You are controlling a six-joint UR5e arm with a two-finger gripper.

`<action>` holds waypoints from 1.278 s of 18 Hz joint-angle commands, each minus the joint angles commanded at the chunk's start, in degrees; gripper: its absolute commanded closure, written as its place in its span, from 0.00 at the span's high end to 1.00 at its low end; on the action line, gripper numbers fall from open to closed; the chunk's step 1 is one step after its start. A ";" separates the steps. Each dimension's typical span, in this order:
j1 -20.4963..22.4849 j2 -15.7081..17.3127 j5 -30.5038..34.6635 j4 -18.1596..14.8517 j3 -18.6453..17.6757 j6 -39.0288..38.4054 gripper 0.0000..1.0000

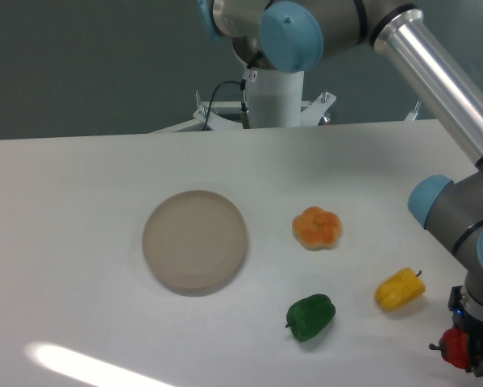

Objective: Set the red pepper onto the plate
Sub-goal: 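Grasp the red pepper with the gripper and lift it, then carry the red pepper over the beige plate and lower it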

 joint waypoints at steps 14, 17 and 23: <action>-4.12 13.52 -3.52 0.09 -15.36 -9.30 0.46; -6.41 19.32 -3.43 0.09 -22.13 -14.49 0.46; -11.85 31.35 -2.73 0.26 -39.24 -26.08 0.46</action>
